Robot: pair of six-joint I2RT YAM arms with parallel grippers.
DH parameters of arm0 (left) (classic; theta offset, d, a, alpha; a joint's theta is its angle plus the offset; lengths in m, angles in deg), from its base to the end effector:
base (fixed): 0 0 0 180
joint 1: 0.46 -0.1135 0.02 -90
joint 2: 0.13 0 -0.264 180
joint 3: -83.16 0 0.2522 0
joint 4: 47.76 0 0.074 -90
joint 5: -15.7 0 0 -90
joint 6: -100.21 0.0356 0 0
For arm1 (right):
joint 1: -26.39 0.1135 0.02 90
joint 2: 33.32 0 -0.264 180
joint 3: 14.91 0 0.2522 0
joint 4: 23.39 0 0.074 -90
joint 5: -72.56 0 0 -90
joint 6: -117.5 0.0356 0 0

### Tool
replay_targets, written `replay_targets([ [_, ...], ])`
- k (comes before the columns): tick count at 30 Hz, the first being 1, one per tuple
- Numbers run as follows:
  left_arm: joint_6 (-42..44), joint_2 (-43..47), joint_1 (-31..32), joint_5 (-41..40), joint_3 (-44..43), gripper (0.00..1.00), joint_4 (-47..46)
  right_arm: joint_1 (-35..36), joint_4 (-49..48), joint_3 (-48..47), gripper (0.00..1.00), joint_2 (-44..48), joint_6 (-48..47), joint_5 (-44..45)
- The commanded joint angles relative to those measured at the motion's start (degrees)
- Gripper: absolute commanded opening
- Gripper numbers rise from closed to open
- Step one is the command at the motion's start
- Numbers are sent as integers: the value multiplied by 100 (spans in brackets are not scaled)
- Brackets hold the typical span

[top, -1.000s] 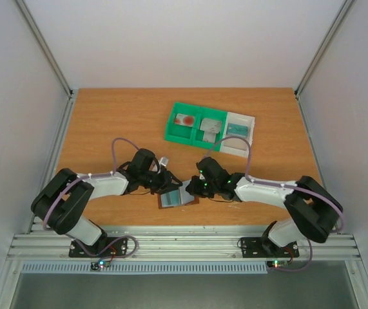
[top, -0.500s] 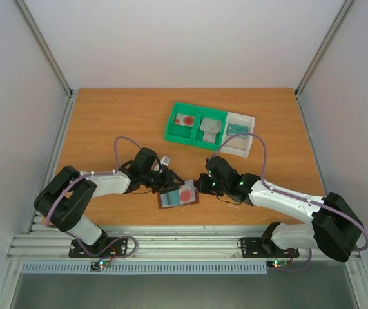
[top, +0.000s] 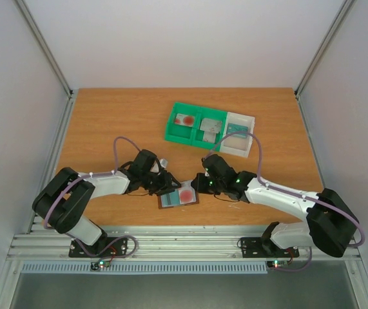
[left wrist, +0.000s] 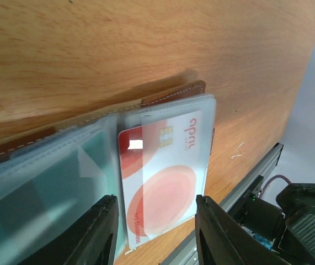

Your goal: Take the credit cards out of the card holder

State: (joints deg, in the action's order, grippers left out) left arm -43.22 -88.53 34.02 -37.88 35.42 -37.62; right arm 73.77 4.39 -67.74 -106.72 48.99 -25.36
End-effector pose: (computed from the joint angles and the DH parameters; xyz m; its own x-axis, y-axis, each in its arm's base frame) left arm 0.2096 -0.1696 0.1335 -0.9949 -0.1007 -0.0071 -0.0573 0.6210 -0.7817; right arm 0.1679 0.1897 0.1962 -0.7605 -0.2906 -0.5807 -0.5505 0.7628 0.3393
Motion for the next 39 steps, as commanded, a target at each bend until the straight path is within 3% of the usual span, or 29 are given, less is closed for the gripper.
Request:
replay_targets([
  [1, 166, 165, -9, -289, 57, 40, 28, 50, -223, -196, 14, -349, -107, -248],
  [15, 109, 155, -55, -328, 233, 39, -143, 48, -369, -139, 12, -1129, -109, -158],
  [20, 81, 95, -60, -320, 277, 39, -212, 46, -403, -47, 7, -1229, -87, -158],
  [39, -62, -196, -56, -329, 305, 38, -564, 52, -1043, 396, 8, -1667, 171, -243],
])
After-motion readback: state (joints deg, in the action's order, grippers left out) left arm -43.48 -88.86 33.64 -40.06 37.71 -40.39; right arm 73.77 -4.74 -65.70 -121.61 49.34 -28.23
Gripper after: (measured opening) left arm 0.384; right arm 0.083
